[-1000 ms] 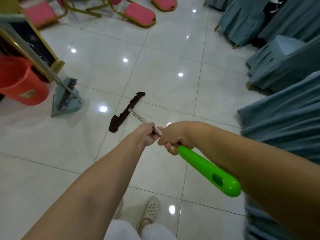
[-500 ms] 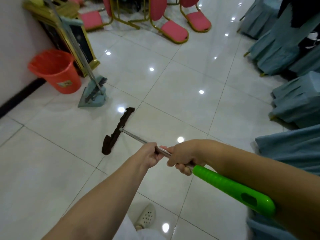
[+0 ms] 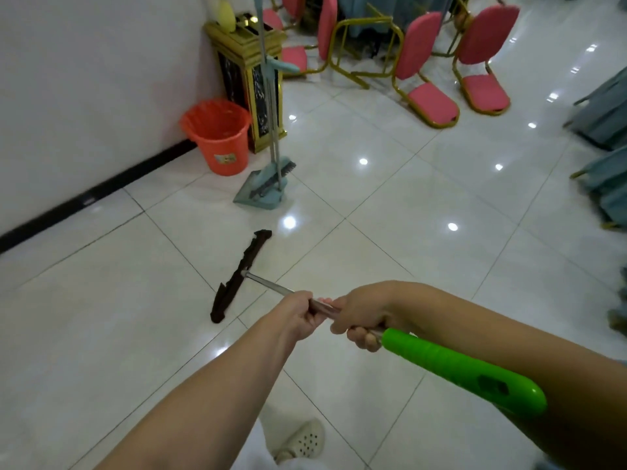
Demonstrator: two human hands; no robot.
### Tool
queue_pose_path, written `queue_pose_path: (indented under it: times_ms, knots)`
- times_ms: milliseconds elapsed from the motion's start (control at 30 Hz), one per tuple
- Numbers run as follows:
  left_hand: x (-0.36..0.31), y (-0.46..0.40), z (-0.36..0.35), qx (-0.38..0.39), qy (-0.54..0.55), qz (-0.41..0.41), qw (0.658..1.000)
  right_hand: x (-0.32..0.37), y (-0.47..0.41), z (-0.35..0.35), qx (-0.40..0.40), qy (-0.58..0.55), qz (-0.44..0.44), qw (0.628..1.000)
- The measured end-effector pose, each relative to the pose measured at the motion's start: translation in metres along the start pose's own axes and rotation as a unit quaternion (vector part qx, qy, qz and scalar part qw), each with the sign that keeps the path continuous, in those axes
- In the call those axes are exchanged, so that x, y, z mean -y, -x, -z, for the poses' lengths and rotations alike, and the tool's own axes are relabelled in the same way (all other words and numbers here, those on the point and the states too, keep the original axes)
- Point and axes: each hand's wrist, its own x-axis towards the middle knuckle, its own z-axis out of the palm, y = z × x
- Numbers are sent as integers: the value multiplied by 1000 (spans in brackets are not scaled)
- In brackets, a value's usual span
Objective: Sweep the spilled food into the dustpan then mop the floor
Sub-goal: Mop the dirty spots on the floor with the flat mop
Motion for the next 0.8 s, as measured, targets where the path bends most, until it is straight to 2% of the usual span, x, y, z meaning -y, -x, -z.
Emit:
queue_pose_path:
  times_ms: [133, 467, 800]
  knots:
    - [-35, 10, 33, -23, 8, -6, 1000, 41, -10, -25, 21, 10, 10, 1000]
    - [-149, 21, 114, -13, 45, -12, 999, 169, -33, -80, 50, 12, 21, 998]
    - [-257, 21, 194, -28, 88, -63, 994, 290, -76, -136, 71, -19, 17, 997]
